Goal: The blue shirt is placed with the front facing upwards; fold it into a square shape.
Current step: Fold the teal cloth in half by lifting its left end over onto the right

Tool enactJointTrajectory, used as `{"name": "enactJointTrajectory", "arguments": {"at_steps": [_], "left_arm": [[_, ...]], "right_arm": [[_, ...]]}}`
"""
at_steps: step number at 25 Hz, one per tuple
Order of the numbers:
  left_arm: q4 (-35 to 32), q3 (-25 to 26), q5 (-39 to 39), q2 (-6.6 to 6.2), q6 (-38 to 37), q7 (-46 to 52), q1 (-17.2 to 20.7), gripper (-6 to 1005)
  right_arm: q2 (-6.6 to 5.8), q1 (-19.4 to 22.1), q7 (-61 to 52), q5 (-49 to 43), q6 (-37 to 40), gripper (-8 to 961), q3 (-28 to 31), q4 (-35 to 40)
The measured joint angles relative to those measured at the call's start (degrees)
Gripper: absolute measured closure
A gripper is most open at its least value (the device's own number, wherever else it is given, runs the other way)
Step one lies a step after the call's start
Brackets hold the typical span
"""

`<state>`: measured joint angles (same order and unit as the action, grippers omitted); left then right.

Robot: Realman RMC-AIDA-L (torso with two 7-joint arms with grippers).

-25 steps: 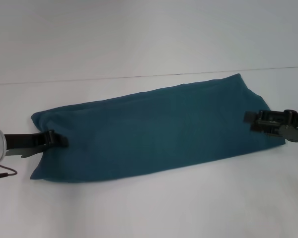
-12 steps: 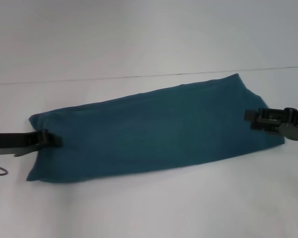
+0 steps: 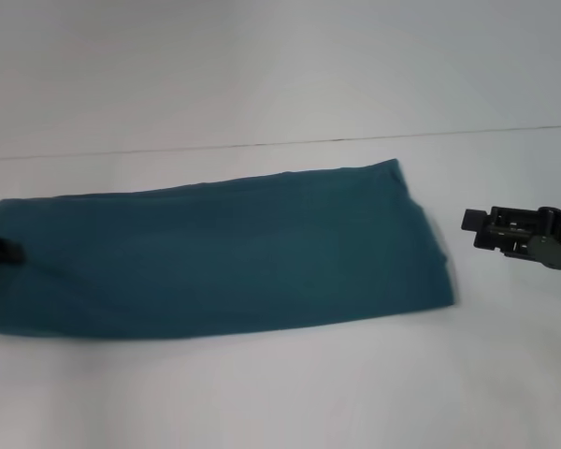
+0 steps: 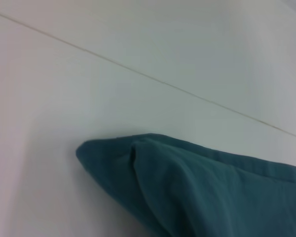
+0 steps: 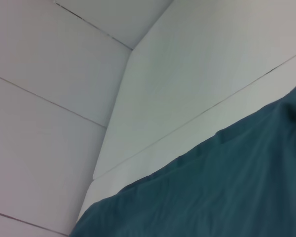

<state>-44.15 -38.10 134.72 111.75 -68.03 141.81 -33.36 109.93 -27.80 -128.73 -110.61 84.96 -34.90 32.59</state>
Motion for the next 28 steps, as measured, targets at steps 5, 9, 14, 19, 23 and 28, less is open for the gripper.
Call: {"name": "enactJointTrajectory", "arguments": {"at_steps": [5,9,14,19,23,28], "left_arm": [[-0.9,1.7,6.2,-0.43,2.0,2.5,-0.8,921],[-2.4,1.6,11.2,-0.53,3.6,5.9,-1.4,921],[-7.1,1.2,12.9,0.06,-0.2,7.3,-2.8,921],[-19.5,-1.2,14.0,3.73,-7.6,10.3,-3.7,921],[-28.8,-10.3,18.8,5.41,-10.8,17.0,-5.1,921],[-35.4,-15.4,26.9,7.81,-14.5,19.7,-9.9,920]], "right_arm": [[-0.04,0.0,0.0,0.0,-0.2,332,0.0,0.0],[-0.07,0.0,0.0,0.0,-0.2,333,0.0,0.0],[0.01,-0.1,0.1,0.0,-0.4,333,-0.4,0.0],[0.21,-0.3,0.4,0.0,-0.8,332,-0.3,0.0],[0.32,-0.6,0.9,0.0,-1.1,333,-0.1,0.0],[0.50,-1.0,1.4,0.0,-1.8,334,-0.4,0.0]]}}
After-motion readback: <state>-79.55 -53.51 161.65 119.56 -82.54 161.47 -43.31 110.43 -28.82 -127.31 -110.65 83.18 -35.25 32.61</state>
